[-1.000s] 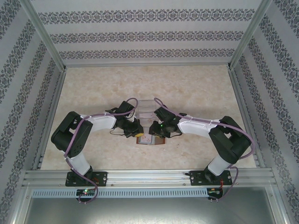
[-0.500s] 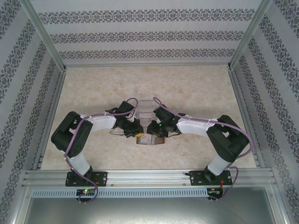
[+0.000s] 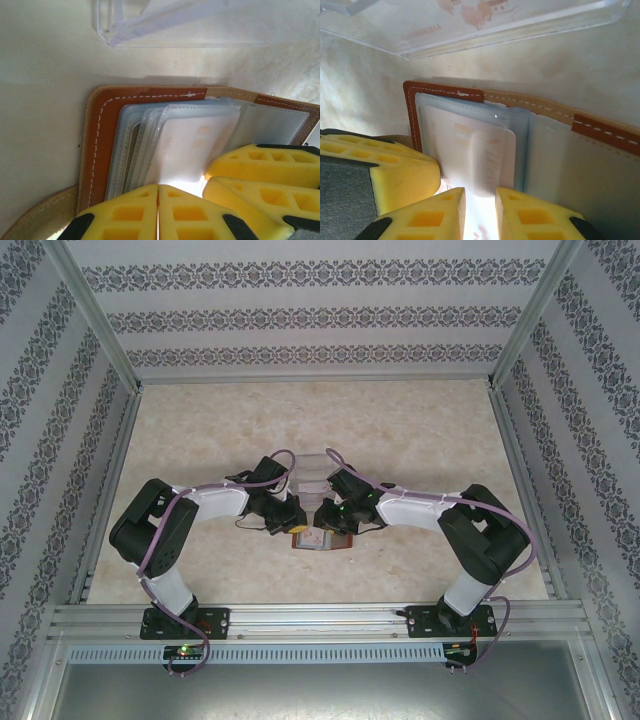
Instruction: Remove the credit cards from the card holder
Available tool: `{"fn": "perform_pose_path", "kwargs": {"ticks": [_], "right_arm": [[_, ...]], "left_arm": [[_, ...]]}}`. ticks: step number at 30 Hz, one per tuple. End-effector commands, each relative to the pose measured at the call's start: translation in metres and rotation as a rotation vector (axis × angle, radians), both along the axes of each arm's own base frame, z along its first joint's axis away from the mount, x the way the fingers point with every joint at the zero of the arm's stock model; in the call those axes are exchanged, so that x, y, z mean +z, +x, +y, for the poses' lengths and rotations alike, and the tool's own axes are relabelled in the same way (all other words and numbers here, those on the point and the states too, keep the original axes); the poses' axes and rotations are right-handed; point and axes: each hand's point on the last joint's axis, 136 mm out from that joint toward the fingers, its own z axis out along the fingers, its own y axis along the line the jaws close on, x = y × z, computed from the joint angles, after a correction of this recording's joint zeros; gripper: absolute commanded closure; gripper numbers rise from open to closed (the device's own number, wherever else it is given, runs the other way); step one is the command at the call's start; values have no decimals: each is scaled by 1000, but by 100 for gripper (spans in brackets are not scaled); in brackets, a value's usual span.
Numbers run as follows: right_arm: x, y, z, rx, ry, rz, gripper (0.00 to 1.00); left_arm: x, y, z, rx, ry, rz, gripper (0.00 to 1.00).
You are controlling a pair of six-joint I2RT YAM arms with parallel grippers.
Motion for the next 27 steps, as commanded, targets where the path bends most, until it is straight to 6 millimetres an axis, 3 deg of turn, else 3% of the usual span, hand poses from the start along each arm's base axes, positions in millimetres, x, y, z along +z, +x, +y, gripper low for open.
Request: {"fn": "perform_pose_path", "kwargs": {"ticks": [1,13,19,24,27], "right_arm": [[-3,3,3,-7,6,19,75],[-6,1,-27,-7,-180,-9,67],[2,5,-24,-5,-165,-31,66],[21,9,-11,-5,-71,-67,73],[21,9,-6,1,-52,-57,74]], "left_arm": [[-7,-8,5,-9,48,23,92],[-5,-8,5,-13,52,22,90],[-6,-8,5,-11,55,24,89],[-6,-7,5,-10,54,23,89],[-6,-7,4,-10,52,24,89]]}}
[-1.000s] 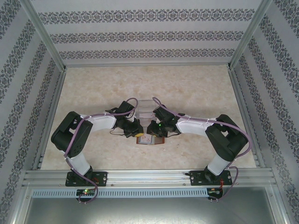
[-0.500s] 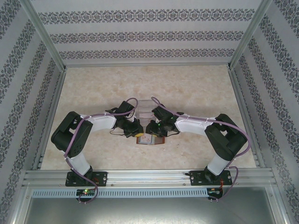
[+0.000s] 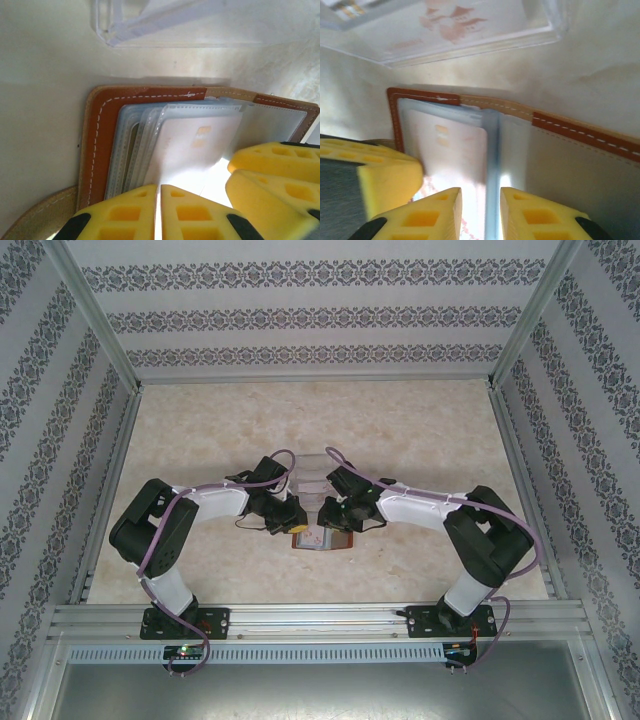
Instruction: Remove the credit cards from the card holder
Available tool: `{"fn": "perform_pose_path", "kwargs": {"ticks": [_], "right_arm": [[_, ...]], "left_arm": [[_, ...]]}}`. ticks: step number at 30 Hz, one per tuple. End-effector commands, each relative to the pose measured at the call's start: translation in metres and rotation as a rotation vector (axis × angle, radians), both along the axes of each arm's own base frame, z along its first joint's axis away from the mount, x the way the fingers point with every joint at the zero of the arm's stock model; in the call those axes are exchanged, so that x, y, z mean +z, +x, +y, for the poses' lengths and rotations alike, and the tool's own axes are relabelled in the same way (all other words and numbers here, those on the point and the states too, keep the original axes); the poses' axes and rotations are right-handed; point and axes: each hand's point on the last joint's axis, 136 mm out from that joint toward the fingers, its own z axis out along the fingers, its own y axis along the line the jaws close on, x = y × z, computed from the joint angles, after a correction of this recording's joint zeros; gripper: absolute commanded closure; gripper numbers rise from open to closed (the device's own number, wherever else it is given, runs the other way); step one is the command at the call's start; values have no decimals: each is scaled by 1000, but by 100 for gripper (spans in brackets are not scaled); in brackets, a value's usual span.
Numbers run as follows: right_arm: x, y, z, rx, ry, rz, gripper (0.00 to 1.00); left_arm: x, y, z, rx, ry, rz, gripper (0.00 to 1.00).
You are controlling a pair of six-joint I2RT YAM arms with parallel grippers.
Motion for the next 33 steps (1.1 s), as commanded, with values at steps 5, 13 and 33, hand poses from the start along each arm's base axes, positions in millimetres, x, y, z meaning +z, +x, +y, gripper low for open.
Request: {"fn": "perform_pose_path", "kwargs": {"ticks": [5,13,33], "right_arm": [[6,4,12,12,53,-6,74],[2,4,15,15,66,5,77],[-13,1,-11,22,-117,8,77]], "left_arm": [[-6,-7,4,-15,51,24,89],[-6,-7,4,-12,52,27,89],[0,-7,4,-15,48,20,88]]}}
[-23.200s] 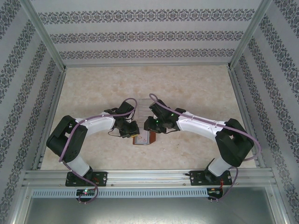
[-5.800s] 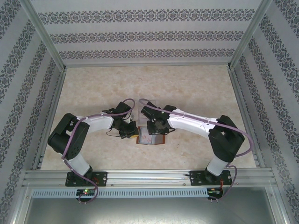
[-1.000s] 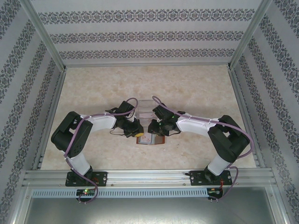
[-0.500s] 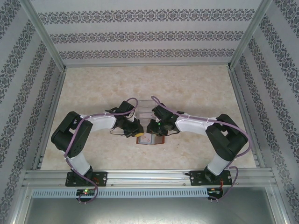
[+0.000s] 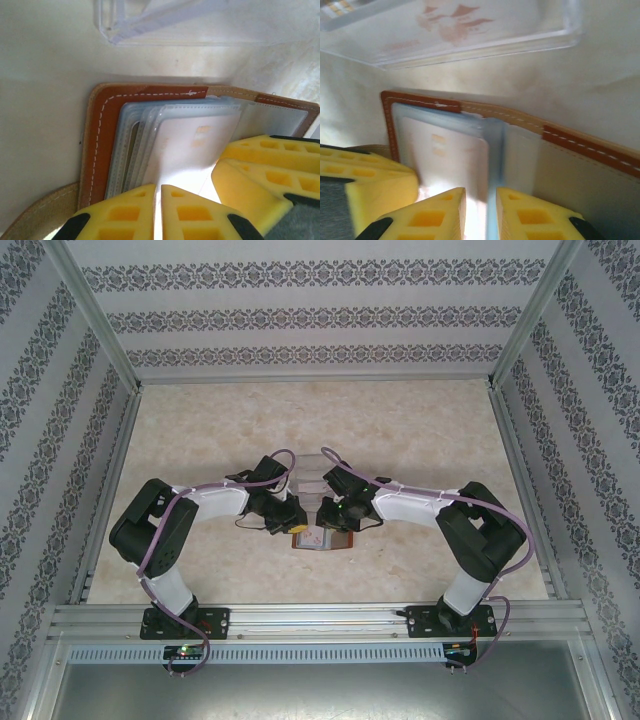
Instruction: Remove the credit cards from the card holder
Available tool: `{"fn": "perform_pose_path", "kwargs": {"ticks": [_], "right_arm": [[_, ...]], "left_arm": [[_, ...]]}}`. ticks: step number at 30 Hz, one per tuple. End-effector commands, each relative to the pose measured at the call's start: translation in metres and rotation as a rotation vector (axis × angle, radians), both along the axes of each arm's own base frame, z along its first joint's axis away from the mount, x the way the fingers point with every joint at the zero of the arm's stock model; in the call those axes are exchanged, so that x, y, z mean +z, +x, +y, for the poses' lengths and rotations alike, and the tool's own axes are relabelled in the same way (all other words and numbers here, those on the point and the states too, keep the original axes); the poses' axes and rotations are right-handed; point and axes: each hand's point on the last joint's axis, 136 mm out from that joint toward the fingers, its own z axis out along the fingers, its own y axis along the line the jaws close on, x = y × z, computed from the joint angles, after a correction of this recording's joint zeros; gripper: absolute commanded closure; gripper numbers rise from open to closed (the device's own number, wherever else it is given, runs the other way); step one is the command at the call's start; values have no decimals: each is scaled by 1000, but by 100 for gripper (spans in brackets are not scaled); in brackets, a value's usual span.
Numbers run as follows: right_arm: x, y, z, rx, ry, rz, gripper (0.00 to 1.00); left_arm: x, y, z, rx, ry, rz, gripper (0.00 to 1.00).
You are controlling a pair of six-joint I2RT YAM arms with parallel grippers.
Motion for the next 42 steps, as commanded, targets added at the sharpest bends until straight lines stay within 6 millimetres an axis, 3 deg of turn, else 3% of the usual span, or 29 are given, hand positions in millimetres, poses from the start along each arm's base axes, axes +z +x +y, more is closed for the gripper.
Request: {"fn": "perform_pose_path", "kwargs": {"ticks": [1,5,11,17,35,42], "right_arm": [[-3,-2,-14,11,-95,-9,77],[2,0,-13,14,-91,-20,77],[17,3,4,12,21,-42,77],[15,2,17,17,86,-17,76],[-6,-1,4,10,6,13,75],[-3,-1,3,15,1,5,66]], "left_arm": [[-1,-6,3,-16,41,9,88],[-3,-7,3,-17,42,13,87],[1,-5,3,-14,38,7,86],[7,-3,2,-9,29,-8,85],[14,-2,2,-6,26,-19,85],[14,0,0,-9,24,-19,85]]}}
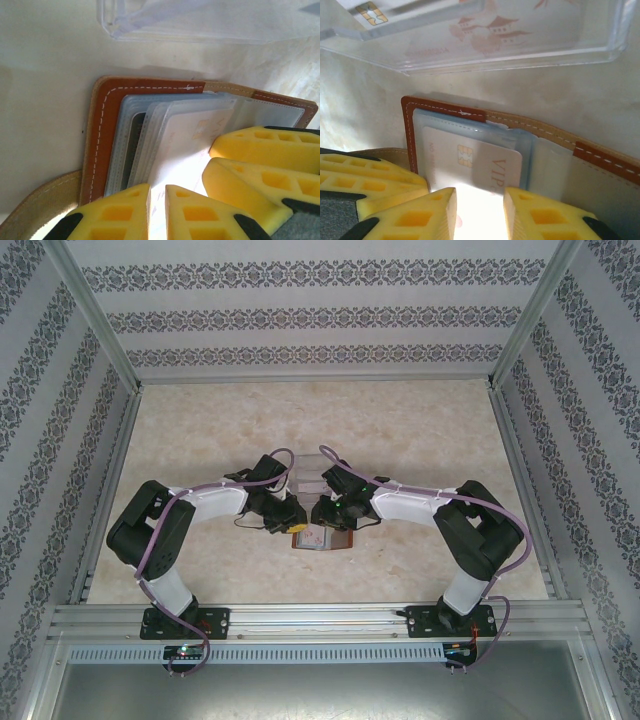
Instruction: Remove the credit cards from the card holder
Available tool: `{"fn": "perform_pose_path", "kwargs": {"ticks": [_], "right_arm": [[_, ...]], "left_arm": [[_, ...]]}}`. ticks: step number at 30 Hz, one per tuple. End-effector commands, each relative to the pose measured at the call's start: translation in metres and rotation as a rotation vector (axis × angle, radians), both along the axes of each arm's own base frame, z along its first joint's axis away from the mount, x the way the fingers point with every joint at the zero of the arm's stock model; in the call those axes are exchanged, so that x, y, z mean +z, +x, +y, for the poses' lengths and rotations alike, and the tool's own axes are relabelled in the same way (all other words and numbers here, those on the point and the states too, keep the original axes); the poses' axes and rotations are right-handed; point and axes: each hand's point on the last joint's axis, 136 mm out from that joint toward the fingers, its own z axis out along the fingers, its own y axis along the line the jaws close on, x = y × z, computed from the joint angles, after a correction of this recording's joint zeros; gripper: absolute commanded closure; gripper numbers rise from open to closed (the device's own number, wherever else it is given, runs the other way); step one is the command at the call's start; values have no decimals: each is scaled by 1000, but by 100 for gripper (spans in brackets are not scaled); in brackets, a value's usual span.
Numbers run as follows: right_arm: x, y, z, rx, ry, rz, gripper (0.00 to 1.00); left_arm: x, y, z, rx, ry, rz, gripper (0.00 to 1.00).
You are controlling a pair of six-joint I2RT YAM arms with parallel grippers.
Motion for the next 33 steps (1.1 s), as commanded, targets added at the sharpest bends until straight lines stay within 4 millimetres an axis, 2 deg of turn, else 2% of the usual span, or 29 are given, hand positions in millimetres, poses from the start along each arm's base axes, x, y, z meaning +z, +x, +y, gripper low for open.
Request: {"fn": "perform_pose_path", "kwargs": {"ticks": [1,8,15,27,33], "right_arm": [[-6,-6,-9,0,-52,20,64],[7,-3,-5,-8,-16,-5,58],[21,-1,-9,-34,19,-30,57],[5,-4,1,-31,61,28,59],[0,-5,-2,-31,41,37,60]], "left_arm": [[8,0,-2,-13,15,-14,85],[9,0,-5,-18,12,-14,85],[8,0,-8,-23,9,-13,86],[-5,-3,-7,-34,30,11,88],[-9,-4,-6,-33,38,21,89]]}}
